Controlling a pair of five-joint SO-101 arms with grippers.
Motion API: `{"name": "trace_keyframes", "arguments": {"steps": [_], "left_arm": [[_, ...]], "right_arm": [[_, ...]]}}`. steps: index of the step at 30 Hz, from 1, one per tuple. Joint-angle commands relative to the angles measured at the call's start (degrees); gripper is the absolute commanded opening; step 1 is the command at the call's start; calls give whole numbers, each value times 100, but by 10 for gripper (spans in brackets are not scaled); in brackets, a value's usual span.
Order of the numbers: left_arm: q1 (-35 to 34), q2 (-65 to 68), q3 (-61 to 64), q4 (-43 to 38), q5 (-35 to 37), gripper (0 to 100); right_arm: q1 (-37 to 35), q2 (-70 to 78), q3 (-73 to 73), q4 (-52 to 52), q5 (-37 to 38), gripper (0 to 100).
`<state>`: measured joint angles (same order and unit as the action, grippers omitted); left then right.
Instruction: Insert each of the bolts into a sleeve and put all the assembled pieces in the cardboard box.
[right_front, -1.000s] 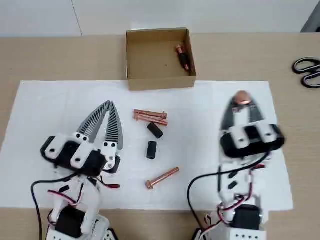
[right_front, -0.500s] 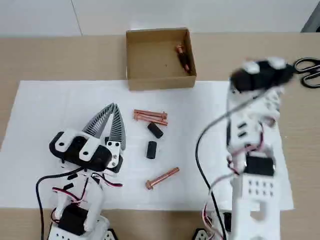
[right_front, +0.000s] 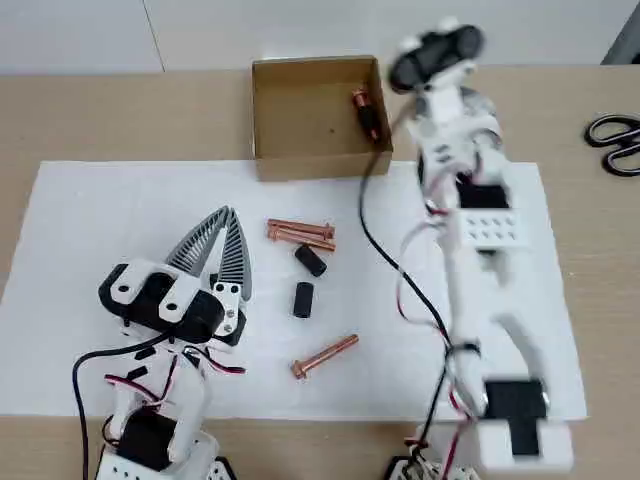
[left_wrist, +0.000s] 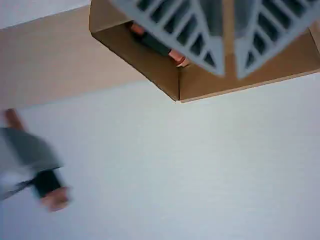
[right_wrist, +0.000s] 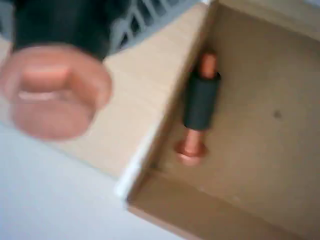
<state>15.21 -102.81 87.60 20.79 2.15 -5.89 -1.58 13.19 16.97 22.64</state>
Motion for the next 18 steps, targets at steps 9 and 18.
{"name": "trace_keyframes", "arguments": {"steps": [9, 18], "left_arm": [[-18, -53, -40, -123, 18, 6], [-18, -53, -40, -123, 18, 6]], "right_arm": [[-585, 2536, -2708, -1297, -404, 5], [-1015, 4145, -3666, -1807, -958, 5]]}}
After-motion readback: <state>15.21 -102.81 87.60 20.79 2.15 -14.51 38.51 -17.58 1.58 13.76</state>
